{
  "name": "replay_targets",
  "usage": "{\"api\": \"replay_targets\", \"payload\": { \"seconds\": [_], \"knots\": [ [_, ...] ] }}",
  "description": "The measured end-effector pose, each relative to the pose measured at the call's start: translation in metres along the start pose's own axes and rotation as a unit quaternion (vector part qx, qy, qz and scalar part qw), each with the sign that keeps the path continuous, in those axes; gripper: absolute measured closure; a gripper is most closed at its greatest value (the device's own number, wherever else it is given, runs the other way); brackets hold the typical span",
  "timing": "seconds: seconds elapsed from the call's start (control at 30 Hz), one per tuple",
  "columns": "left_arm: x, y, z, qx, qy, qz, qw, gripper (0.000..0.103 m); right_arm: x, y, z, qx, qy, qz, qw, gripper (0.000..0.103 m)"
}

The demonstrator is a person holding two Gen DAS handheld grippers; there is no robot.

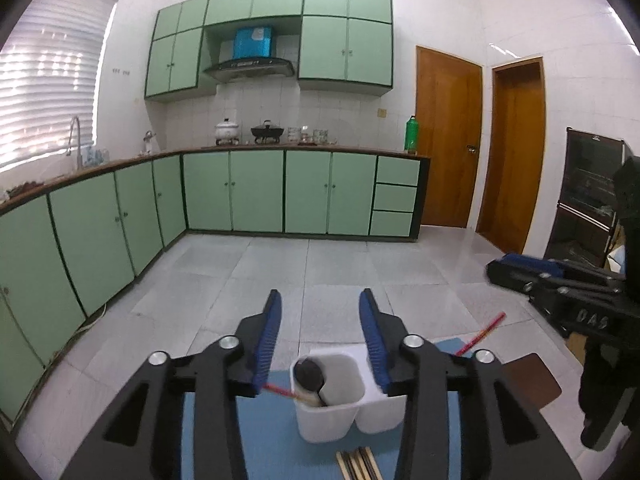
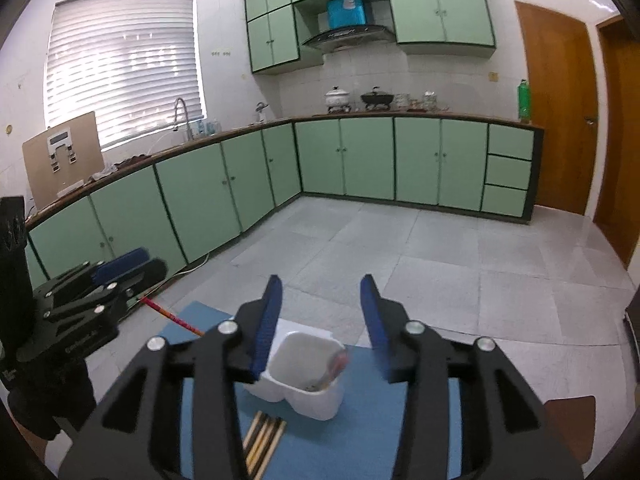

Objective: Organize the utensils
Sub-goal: 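Withdraw both open tools back over the chopstick bundle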

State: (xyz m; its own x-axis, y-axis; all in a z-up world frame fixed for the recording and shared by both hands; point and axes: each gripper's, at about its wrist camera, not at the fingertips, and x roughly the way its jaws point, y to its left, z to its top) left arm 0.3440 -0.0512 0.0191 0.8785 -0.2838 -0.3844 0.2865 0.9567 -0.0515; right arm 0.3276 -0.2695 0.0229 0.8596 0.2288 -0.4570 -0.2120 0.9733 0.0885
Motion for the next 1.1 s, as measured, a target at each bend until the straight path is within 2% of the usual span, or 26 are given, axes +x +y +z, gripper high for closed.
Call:
{"api": "replay_targets", "payload": {
  "seconds": [0.03,0.1,0.17,0.27,0.47,0.63,0.8,0.93,1.03,1.1],
  "knots": [
    [-0.005,0.001,-0.005,-0.005,0.004,0.001,1.0000,0.056,-0.005,-0.002,-0.004,0.003,-0.001,-0.006,1.000,0.053],
    [-0.014,0.003,-0.014,-0.007,0.009,0.005,0.9999,0.043,-0.014,-0.007,-0.013,0.012,-0.004,-0.015,1.000,0.043],
    [-0.025,0.004,-0.029,-0.005,0.016,0.010,0.9998,0.037,-0.026,-0.011,-0.027,0.021,-0.005,-0.027,0.999,0.029],
    [-0.041,0.004,-0.057,-0.008,0.039,0.009,0.9992,0.026,-0.039,-0.014,-0.055,0.031,0.002,-0.036,0.999,0.014],
    [-0.052,0.005,-0.124,-0.025,0.110,0.017,0.9935,0.020,-0.051,-0.004,-0.137,0.051,0.056,-0.058,0.995,0.011],
    [-0.048,0.011,-0.183,-0.032,0.182,0.043,0.9818,0.020,-0.051,0.016,-0.209,0.074,0.123,-0.065,0.988,0.011],
    [-0.052,0.021,-0.224,-0.038,0.230,0.062,0.9705,0.020,-0.054,0.044,-0.251,0.057,0.159,-0.061,0.984,0.011],
    [-0.060,0.023,-0.249,-0.032,0.255,0.074,0.9635,0.020,-0.055,0.063,-0.266,0.066,0.177,-0.048,0.981,0.011],
    [-0.064,0.025,-0.259,-0.025,0.266,0.084,0.9600,0.020,-0.057,0.083,-0.274,0.057,0.185,-0.043,0.980,0.024],
    [-0.069,0.026,-0.262,-0.020,0.263,0.090,0.9602,0.017,-0.053,0.093,-0.278,0.054,0.198,-0.032,0.978,0.025]
  ]
}}
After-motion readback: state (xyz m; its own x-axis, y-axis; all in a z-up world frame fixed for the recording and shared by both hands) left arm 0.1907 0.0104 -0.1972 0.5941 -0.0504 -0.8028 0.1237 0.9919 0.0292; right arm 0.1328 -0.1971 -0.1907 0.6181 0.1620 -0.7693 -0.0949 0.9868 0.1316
